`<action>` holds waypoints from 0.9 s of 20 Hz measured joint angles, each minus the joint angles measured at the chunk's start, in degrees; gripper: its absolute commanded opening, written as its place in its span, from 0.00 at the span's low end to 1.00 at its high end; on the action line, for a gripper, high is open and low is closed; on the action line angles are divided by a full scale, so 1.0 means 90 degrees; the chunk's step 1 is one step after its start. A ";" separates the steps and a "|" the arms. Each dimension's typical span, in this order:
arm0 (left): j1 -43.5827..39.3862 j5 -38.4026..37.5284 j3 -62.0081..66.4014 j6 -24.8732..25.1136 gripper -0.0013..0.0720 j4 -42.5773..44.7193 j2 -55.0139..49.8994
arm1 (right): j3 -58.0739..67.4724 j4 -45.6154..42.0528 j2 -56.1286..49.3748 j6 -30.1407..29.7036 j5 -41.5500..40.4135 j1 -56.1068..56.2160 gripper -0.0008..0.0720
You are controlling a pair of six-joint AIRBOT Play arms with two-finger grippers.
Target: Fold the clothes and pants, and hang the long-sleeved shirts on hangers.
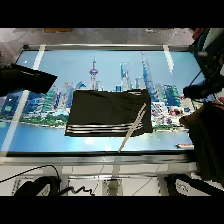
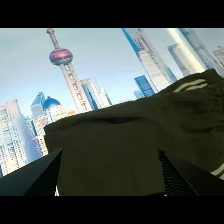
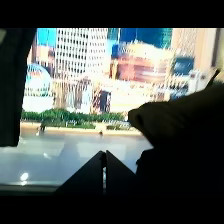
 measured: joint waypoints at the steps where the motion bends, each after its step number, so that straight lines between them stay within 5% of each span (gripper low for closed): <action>1: 0.0000 0.0000 0.0000 0.0000 0.97 -0.0005 0.0000 | -0.0449 0.0495 -0.0010 -0.0180 0.0058 -0.0369 0.05; 2: 0.0000 0.0000 0.0000 0.0000 0.97 -0.0010 0.0000 | -0.0886 0.1037 -0.0019 -0.0384 0.0080 -0.0678 0.05; 3: 0.0000 0.0000 0.0000 0.0000 0.97 -0.0010 0.0000 | -0.1365 0.1654 -0.0019 -0.0600 0.0073 -0.0950 0.30; 4: 0.0000 0.0000 0.0000 0.0000 0.97 -0.0012 0.0000 | -0.1807 0.2103 -0.0019 -0.0770 -0.0015 -0.1141 0.64; 5: 0.0000 0.0000 0.0000 0.0000 0.97 -0.0019 -0.0007 | -0.2293 0.2492 -0.0027 -0.0906 -0.0219 -0.1280 0.75; 9: 0.0000 0.0002 0.0000 0.0000 0.89 -0.0313 -0.0085 | -0.3956 0.3288 -0.0053 -0.0899 -0.1416 -0.1382 0.75; 11: 0.0000 0.0051 0.0000 -0.0002 0.36 -0.0381 -0.0177 | -0.4563 0.3568 -0.0180 -0.0699 -0.2059 -0.1309 0.75; 12: 0.0000 0.0075 0.0000 0.0000 0.23 -0.0386 -0.0240 | -0.4748 0.3689 -0.0289 -0.0631 -0.2271 -0.1260 0.75; 18: 0.0053 -0.0192 0.0000 0.0000 0.23 0.0036 -0.1141 | -0.5170 0.5192 -0.1183 -0.1020 -0.2664 -0.0874 0.74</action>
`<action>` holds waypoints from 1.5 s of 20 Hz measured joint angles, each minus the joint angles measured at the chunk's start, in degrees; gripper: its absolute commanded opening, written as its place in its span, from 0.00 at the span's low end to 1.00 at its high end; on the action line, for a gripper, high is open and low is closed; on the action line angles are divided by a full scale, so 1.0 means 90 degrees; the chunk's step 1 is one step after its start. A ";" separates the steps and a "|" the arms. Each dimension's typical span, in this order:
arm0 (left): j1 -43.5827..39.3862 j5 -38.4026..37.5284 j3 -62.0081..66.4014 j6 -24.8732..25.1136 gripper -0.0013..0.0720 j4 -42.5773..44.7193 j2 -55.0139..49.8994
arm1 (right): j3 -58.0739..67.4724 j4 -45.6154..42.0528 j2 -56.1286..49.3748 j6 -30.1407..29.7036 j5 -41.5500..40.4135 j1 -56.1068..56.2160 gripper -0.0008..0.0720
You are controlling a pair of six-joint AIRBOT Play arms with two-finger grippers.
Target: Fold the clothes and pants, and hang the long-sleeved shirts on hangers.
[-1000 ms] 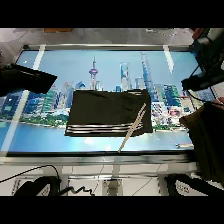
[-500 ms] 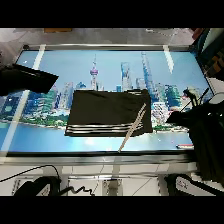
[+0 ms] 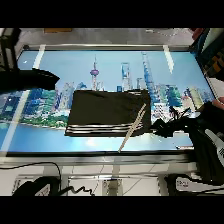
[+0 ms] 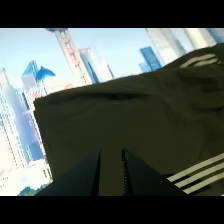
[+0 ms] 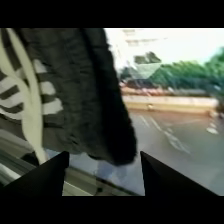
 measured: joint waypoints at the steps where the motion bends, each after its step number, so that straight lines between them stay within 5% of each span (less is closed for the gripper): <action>1: 0.0070 -0.0124 0.0000 0.0000 0.23 0.0068 -0.0214 | -0.0019 0.0277 -0.0121 -0.0141 -0.0044 0.0046 0.70; 4: 0.0491 -0.0559 0.0000 0.0000 0.24 0.0165 -0.0865 | -0.0058 0.0661 -0.0325 -0.0483 -0.0245 0.0112 0.53; 5: 0.0714 -0.0760 0.0000 0.0005 0.41 0.0158 -0.1103 | -0.0066 0.0758 -0.0364 -0.0595 -0.0306 0.0121 0.53; 6: 0.0942 -0.0959 0.0000 0.0034 0.69 0.0090 -0.1324 | -0.0068 0.0828 -0.0391 -0.0697 -0.0372 0.0134 0.53; 7: 0.1212 -0.1185 0.0000 0.0073 0.80 -0.0041 -0.1559 | -0.0070 0.0884 -0.0408 -0.0763 -0.0406 0.0136 0.53; 9: 0.1741 -0.1583 0.0000 0.0104 0.80 -0.0384 -0.2006 | -0.0073 0.0916 -0.0432 -0.0872 -0.0459 0.0146 0.28; 12: 0.2414 -0.2001 -0.0005 0.0119 0.80 -0.0818 -0.2577 | -0.0080 0.0981 -0.0454 -0.1112 -0.0704 0.0146 0.19; 13: 0.2574 -0.2089 -0.0010 0.0121 0.80 -0.0913 -0.2715 | -0.0080 0.1047 -0.0459 -0.1205 -0.0724 0.0146 0.07; 19: 0.3206 -0.2171 -0.0714 0.0546 0.80 -0.1144 -0.3157 | -0.0085 0.1331 -0.0459 -0.1569 -0.0755 0.0146 0.05; 24: 0.3390 -0.1773 -0.2159 0.1413 0.80 -0.1382 -0.3230 | -0.0085 0.1379 -0.0289 -0.1894 -0.0685 0.0148 0.05; 27: 0.3398 -0.1314 -0.2939 0.1885 0.61 -0.1751 -0.3245 | -0.0085 0.1430 -0.0153 -0.1974 -0.0682 0.0146 0.05; 30: 0.3322 -0.1020 -0.3468 0.2276 0.61 -0.2237 -0.3245 | -0.0083 0.1452 -0.0078 -0.2008 -0.0682 0.0148 0.05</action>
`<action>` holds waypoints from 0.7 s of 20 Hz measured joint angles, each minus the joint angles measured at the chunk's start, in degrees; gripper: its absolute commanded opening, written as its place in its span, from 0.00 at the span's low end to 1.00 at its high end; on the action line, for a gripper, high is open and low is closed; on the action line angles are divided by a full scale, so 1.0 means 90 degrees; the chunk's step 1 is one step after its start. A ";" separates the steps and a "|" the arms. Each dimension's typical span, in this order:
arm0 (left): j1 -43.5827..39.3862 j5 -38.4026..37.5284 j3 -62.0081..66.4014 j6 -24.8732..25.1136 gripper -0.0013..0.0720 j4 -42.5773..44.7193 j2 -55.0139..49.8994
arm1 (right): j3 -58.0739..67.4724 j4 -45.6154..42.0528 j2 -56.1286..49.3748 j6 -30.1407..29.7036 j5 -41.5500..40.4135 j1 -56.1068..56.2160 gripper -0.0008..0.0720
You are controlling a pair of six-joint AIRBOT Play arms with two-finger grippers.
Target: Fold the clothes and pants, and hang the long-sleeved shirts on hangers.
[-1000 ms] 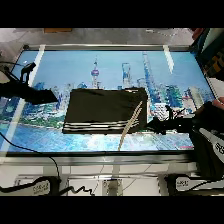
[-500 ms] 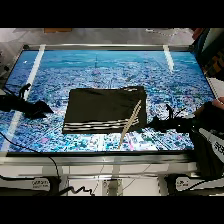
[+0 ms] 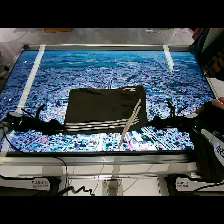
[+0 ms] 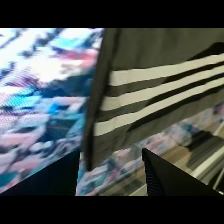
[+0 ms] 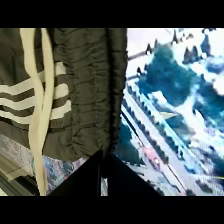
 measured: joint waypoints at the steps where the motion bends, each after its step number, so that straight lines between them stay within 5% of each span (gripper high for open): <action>1: -0.0051 0.0092 -0.0112 0.0066 0.61 -0.0092 0.0000 | 0.0000 0.0005 0.0012 -0.0010 0.0000 -0.0002 0.05; 3: -0.0209 0.0279 -0.0253 0.0168 0.51 -0.0216 0.0002 | 0.0000 0.0007 0.0032 -0.0017 0.0002 0.0000 0.05; 5: -0.0435 0.0585 -0.0338 0.0226 0.03 -0.0211 -0.0007 | 0.0002 0.0010 0.0070 -0.0027 0.0005 0.0000 0.04; 14: -0.0882 0.0005 0.0602 0.0294 0.03 -0.0529 0.0627 | 0.0661 -0.0027 0.1608 -0.0114 0.0379 0.0393 0.04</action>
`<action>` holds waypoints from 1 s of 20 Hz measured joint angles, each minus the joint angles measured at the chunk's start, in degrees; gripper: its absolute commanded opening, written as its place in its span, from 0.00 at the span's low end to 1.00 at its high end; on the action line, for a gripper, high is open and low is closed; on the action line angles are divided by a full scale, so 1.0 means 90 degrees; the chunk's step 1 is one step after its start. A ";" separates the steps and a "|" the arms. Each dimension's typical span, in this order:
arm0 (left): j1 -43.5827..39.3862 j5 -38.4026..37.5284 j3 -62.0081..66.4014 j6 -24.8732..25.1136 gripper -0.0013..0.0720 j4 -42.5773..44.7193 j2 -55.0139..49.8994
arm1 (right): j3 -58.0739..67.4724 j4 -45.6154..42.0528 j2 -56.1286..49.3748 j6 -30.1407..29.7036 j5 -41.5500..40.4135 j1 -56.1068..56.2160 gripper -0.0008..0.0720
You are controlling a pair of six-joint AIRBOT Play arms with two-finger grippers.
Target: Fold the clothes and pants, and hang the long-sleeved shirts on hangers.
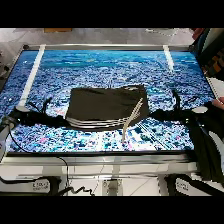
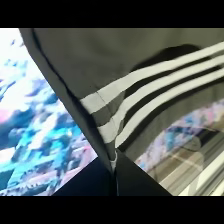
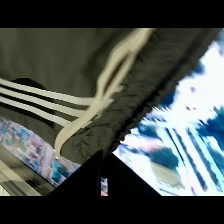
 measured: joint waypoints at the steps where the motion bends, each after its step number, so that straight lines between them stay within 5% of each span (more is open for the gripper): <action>1: 0.0010 -0.0053 0.0277 0.0000 0.03 -0.0112 0.0282 | 0.0197 -0.0010 0.0318 0.0002 0.0022 0.0177 0.04; 7: 0.0454 -0.0136 0.1889 0.0002 0.03 -0.0952 0.2552 | 0.1960 -0.0291 0.1889 0.0549 -0.0136 0.0979 0.04; 14: 0.1066 0.2293 0.2436 0.0017 0.03 -0.1081 0.5537 | 0.3963 -0.0559 0.3050 0.1931 -0.0221 0.1151 0.04; 20: 0.1151 0.3815 0.2489 0.0007 0.03 -0.0313 0.6358 | 0.4369 -0.0024 0.3351 0.2958 -0.0121 0.1202 0.04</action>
